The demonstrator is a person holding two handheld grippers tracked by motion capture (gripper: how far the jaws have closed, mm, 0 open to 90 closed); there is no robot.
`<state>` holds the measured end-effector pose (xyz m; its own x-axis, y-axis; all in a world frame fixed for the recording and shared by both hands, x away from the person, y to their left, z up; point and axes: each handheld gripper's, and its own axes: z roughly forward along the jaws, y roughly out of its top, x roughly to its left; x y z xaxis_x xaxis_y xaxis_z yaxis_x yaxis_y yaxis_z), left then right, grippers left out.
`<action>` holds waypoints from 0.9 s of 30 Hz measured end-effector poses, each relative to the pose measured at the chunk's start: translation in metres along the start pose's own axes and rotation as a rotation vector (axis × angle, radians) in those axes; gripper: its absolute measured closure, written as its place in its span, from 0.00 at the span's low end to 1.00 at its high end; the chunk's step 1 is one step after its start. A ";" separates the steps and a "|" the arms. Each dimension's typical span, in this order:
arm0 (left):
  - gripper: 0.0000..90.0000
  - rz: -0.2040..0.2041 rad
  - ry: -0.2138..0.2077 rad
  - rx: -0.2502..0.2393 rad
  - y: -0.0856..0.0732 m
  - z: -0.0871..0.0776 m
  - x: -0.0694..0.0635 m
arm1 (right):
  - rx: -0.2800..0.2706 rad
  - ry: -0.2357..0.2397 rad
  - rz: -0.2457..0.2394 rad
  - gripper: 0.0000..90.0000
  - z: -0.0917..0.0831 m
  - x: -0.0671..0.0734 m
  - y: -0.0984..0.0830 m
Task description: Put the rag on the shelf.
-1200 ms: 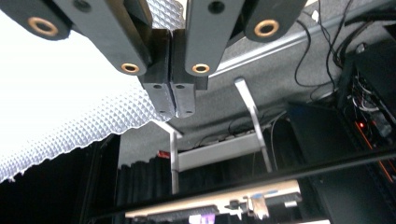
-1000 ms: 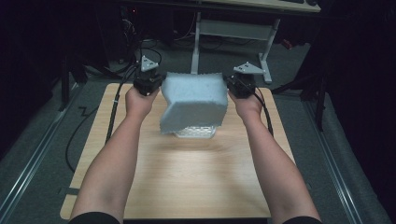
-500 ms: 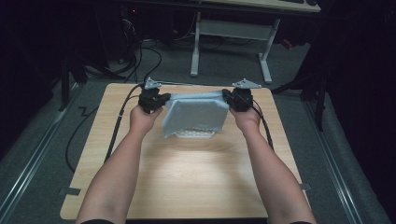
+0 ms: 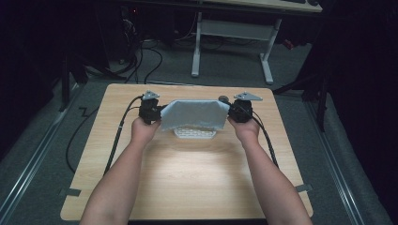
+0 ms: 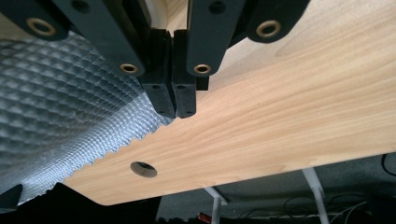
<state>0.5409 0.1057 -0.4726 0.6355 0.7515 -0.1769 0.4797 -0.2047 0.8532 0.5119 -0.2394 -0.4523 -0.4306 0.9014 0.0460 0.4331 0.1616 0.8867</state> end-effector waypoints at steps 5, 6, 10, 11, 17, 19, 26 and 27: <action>0.94 -0.009 0.008 -0.002 -0.004 -0.001 0.000 | 0.018 0.003 0.025 0.95 0.002 -0.002 -0.011; 0.92 -0.009 0.008 -0.002 -0.004 -0.001 0.000 | 0.019 0.002 0.030 0.93 0.003 -0.002 -0.012; 0.85 -0.022 0.018 -0.006 -0.006 -0.005 0.003 | 0.025 -0.002 0.038 0.86 0.003 -0.003 -0.013; 0.81 -0.028 0.024 -0.004 -0.005 -0.006 0.004 | 0.027 -0.003 0.037 0.84 0.003 -0.003 -0.013; 0.59 -0.027 0.076 -0.023 0.001 -0.023 0.011 | -0.002 -0.027 0.022 0.74 -0.006 -0.007 -0.005; 0.57 -0.029 0.083 -0.027 0.002 -0.026 0.012 | -0.004 -0.038 0.022 0.72 -0.010 -0.010 -0.003; 0.55 -0.040 0.129 -0.067 -0.001 -0.043 0.020 | -0.008 -0.059 0.018 0.64 -0.018 -0.017 -0.001; 0.55 -0.044 0.141 -0.074 -0.003 -0.047 0.023 | -0.013 -0.059 0.022 0.58 -0.020 -0.019 -0.001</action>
<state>0.5254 0.1528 -0.4562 0.5209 0.8406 -0.1486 0.4563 -0.1271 0.8807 0.5038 -0.2644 -0.4448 -0.3734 0.9269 0.0383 0.4316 0.1371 0.8916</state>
